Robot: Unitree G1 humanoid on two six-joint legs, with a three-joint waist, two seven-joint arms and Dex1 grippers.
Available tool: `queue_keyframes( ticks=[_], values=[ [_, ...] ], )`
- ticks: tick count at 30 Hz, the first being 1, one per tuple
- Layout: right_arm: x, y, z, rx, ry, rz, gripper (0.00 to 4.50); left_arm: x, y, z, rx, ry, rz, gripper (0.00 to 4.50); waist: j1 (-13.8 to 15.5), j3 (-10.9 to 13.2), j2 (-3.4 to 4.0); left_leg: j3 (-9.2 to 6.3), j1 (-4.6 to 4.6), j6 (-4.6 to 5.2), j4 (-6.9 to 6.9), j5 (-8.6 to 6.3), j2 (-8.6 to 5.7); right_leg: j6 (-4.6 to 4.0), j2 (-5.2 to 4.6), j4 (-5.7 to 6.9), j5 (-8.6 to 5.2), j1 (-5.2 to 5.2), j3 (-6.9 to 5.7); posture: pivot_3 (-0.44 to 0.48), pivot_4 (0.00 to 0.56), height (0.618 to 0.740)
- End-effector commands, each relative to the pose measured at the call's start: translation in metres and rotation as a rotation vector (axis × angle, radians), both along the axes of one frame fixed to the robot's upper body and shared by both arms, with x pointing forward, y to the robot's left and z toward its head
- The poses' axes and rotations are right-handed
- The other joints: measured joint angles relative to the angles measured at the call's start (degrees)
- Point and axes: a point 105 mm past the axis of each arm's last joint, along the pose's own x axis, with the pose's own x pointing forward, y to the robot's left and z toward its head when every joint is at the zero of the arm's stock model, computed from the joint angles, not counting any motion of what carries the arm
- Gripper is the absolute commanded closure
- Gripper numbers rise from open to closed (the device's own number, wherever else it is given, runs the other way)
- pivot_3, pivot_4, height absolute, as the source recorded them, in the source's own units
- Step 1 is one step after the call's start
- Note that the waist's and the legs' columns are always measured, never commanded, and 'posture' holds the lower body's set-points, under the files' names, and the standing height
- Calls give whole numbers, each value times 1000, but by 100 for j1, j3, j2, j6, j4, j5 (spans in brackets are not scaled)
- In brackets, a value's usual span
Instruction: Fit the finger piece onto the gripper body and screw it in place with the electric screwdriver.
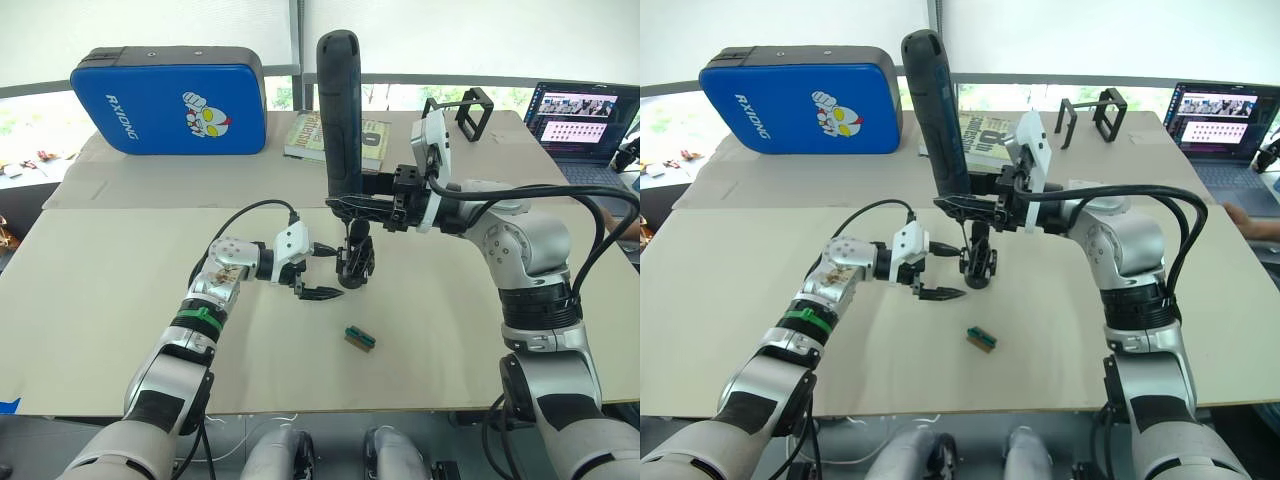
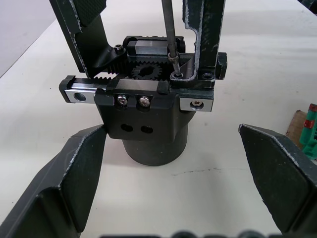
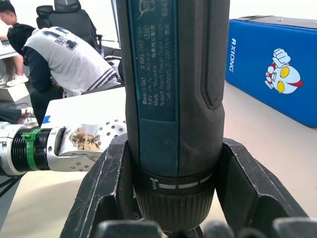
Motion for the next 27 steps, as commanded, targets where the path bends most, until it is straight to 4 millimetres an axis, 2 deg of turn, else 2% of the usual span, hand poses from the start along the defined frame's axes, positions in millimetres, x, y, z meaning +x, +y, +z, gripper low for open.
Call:
queue_keyframes(
  ticks=[1, 18, 27],
  values=[
    [-8, 2, 21, 31, -96, 28, 2578, 0, -1, 9, -8, -42, -11, 0, 0, 0, 0, 0, 0, 0, 0, 0, 0, 0, 0, 0, 0, 0, 0, 0, 150, 740],
    [-19, -4, 11, 17, -119, 44, 2578, 1, -2, 4, -4, -27, -4, 0, 2, 0, 0, 0, 0, 0, 0, 0, 0, 0, 0, 0, 0, 1, 0, 0, 150, 740],
    [-20, -4, 9, 26, -150, 41, 2578, 12, -14, -6, -17, 18, 36, 0, 11, 0, -1, 0, 0, 0, 1, 0, -1, 0, 0, -1, 0, 2, -1, 0, 150, 740]
  ],
)
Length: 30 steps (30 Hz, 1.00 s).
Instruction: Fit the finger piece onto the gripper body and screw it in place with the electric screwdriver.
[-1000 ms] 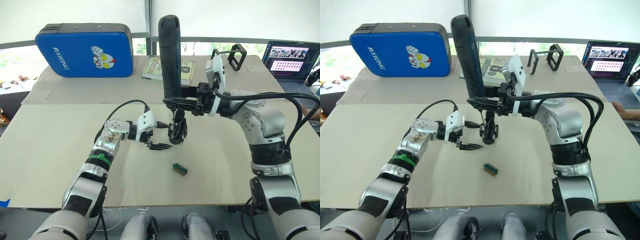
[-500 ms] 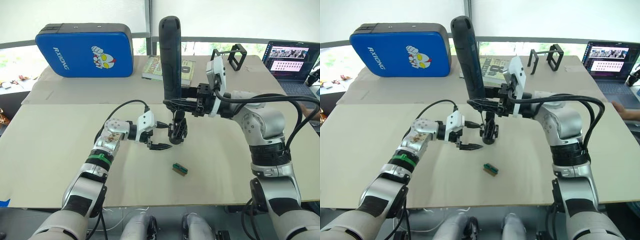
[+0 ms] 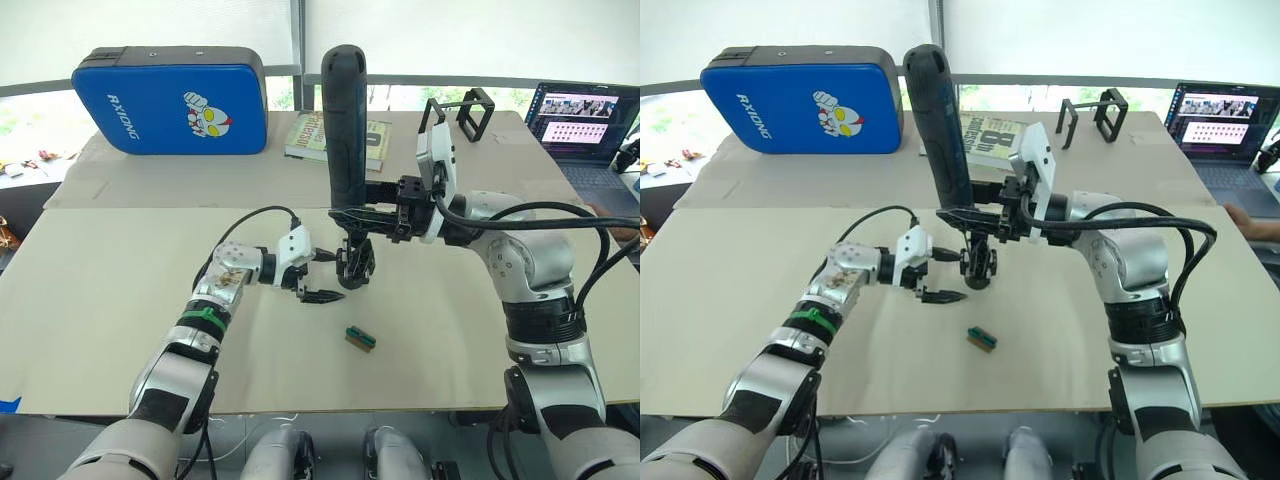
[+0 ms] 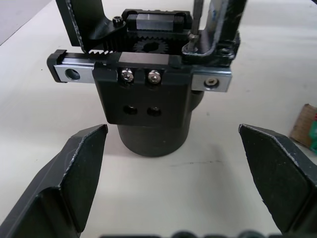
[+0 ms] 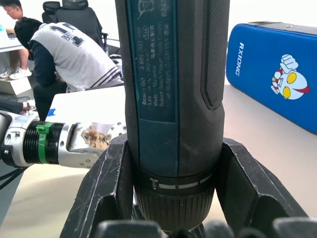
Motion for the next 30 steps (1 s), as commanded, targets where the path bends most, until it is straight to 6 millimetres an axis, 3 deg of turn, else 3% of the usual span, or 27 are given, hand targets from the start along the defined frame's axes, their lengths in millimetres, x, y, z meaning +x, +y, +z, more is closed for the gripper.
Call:
queue_keyframes(
  ticks=[1, 11, 16, 30],
  values=[
    [-8, 0, 17, 30, -89, 17, 2578, 7, -9, 8, -25, -29, 15, 0, 0, 0, 0, 0, 0, 0, 0, 0, 0, 0, 0, 0, 0, 0, 0, 0, 150, 740],
    [-6, -6, 11, 26, -87, -9, 2578, 14, -18, 3, -100, 24, 85, 0, 0, 0, -2, -1, 0, 0, 0, 0, 1, 0, -1, 2, 0, 0, 0, 0, 150, 740],
    [-5, -7, 7, 17, -79, -18, 2578, 15, -18, -1, -102, 44, 94, 2158, 12, -1, -3, -2, 0, 0, 5, 0, 0, 2, -3, 3, 1, 2, 0, 0, 150, 740],
    [17, -8, -23, -85, 102, -25, 2578, 16, -20, -3, -61, 25, 84, 2181, 18, -10, -16, -8, 1, 1, 24, 0, 2, 1, -4, 23, 1, 4, 0, 0, 150, 740]
  ],
)
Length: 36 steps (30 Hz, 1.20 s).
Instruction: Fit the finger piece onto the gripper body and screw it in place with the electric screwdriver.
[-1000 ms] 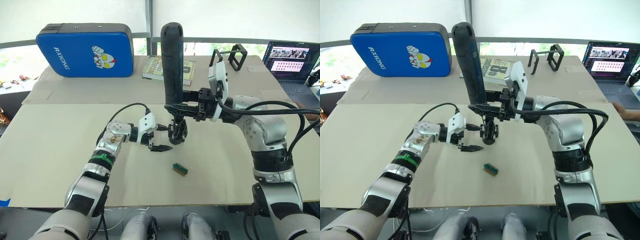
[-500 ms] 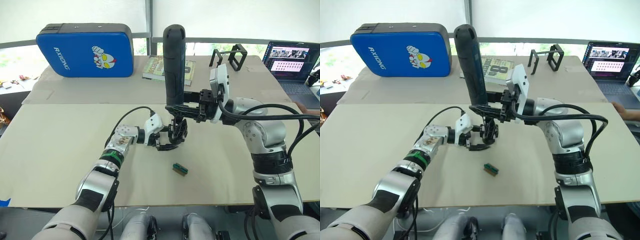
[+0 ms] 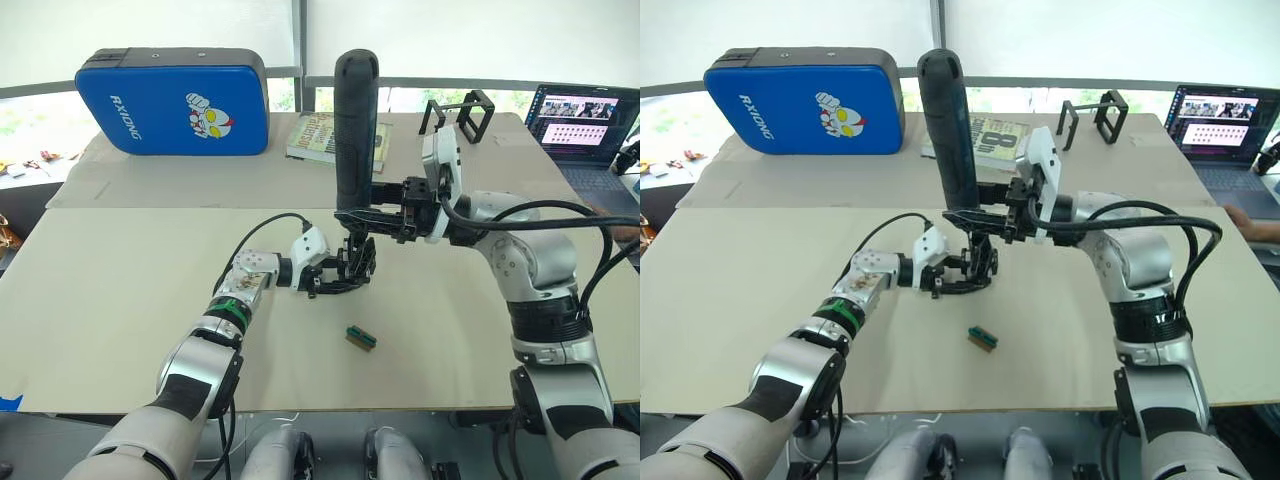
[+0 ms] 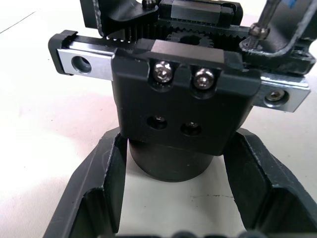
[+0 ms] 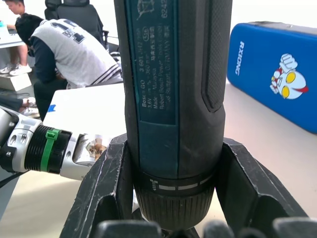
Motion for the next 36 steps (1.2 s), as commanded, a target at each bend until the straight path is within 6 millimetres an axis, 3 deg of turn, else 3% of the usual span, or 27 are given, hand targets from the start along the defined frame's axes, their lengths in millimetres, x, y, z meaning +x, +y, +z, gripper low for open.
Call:
queue_keyframes(
  ticks=[1, 8, 36],
  values=[
    [8, -3, -19, -53, 63, -24, 2579, 4, -3, 10, -6, -41, 0, 2181, 10, -3, -6, 0, 0, 0, 1, 0, 0, 0, -1, 1, 0, 0, 0, 0, 150, 740],
    [11, -7, -40, -110, 36, 2, 2579, 5, -2, 12, -7, -47, 7, 2181, 17, -18, -26, -2, 2, 0, 6, 0, 0, 0, -2, 8, 0, 2, 0, 0, 150, 740],
    [15, -15, -56, -88, 67, -43, 2579, 7, 4, 13, 4, -58, 19, 2181, 7, -62, -60, -10, 10, -2, 12, -2, 10, -2, -11, 22, 0, -1, 3, 0, 150, 740]
  ],
)
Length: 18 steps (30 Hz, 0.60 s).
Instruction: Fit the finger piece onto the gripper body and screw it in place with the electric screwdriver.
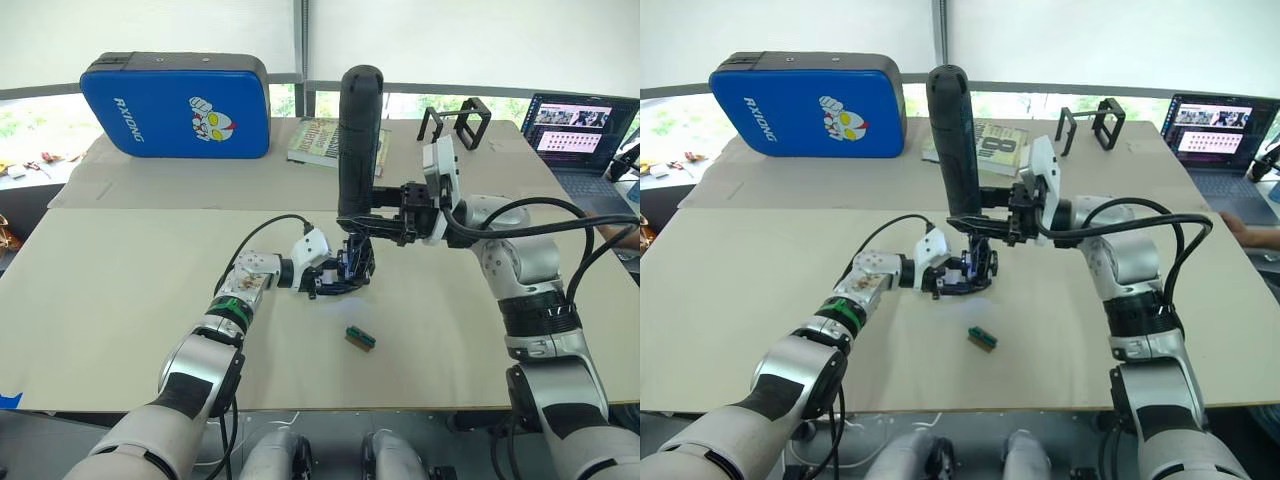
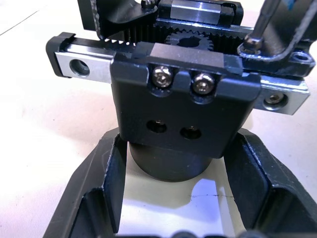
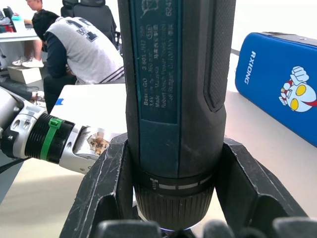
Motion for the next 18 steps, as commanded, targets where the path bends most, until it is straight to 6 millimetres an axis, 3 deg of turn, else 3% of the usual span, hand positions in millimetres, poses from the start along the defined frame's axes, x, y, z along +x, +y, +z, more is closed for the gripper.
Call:
queue_keyframes(
  ticks=[1, 6, 10, 15, 18],
  values=[
    [11, -11, -39, -96, 115, -96, 2579, 6, 4, 17, -20, -62, 5, 2181, 0, -2, 0, 0, 0, 0, 0, 0, 0, 0, 0, 0, 0, 0, 0, 0, 150, 740],
    [11, -14, -26, -73, 73, -112, 2579, 5, 4, 16, -17, -62, 3, 2181, -2, -2, 0, -1, 0, 0, 0, 0, 1, 0, -1, 0, 0, 0, 0, 0, 150, 740],
    [6, -13, 0, -28, 0, -106, 2579, 4, 5, 13, -6, -57, -2, 2181, -2, -2, 0, -1, 0, 0, 0, 0, 0, -1, -3, 0, 0, -2, 0, 0, 150, 740],
    [-23, -3, 76, 186, -178, -9, 2579, 1, 6, 4, 25, -39, -15, 2181, -14, 2, -1, 0, -9, 0, -1, 0, 0, -1, -6, 1, 1, -15, 1, 0, 150, 740],
    [-39, 0, 92, 244, -191, 41, 2579, 0, 5, 1, 38, -28, -21, 2181, -19, 3, 0, 1, -27, 0, -2, 0, -1, -2, -6, 0, 1, -32, -1, 0, 150, 740]
  ],
)
